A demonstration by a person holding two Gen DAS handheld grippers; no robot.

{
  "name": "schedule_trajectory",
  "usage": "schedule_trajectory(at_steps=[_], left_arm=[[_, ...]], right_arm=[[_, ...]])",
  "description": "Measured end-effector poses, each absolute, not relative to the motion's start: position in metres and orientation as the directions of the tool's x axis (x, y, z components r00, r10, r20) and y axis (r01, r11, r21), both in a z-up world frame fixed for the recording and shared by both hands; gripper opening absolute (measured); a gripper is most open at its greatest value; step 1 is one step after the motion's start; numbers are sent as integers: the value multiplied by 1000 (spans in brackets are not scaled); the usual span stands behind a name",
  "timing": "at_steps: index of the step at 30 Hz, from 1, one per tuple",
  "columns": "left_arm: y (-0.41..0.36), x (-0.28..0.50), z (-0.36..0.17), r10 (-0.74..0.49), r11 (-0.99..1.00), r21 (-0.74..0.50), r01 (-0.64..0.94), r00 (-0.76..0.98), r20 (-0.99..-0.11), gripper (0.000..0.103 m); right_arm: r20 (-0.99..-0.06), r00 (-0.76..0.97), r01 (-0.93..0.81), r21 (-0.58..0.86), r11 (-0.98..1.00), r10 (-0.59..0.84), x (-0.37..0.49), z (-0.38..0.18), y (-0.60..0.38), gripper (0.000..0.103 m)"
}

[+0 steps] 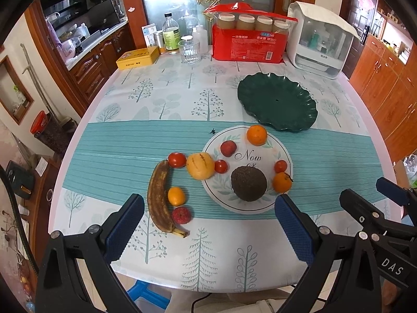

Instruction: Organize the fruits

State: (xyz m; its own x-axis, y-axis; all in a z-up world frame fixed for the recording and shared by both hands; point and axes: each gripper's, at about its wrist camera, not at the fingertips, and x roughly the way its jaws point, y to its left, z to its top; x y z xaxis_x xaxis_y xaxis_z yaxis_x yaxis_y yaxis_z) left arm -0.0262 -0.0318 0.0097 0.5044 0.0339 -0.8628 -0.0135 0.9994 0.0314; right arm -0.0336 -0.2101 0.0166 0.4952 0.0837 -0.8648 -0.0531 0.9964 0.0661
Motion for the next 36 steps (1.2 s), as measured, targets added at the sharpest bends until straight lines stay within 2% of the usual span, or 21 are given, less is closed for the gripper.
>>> schedule_trajectory(at_steps=[8,18,24,31,36], left_arm=[[-24,-27,4,38,999,31,-21,491,-870,100],[-10,-8,-29,-4,1000,-16,-25,411,-912,100],[19,4,-47,-29,993,-69,-96,375,-927,100],[56,15,-63,51,987,-8,-158,368,-928,100],[70,20,-83,49,987,-5,-158,338,-940,100]], right_arm=[[-876,472,-57,78,995,96,-34,9,-206,85],[-912,397,-33,95,995,101,-19,-15,-202,85],[-931,342,-20,127,992,126,-6,-31,-200,85],[-938,322,13,140,990,129,12,-48,-204,85],[-942,291,-13,172,985,168,22,-63,-201,85]])
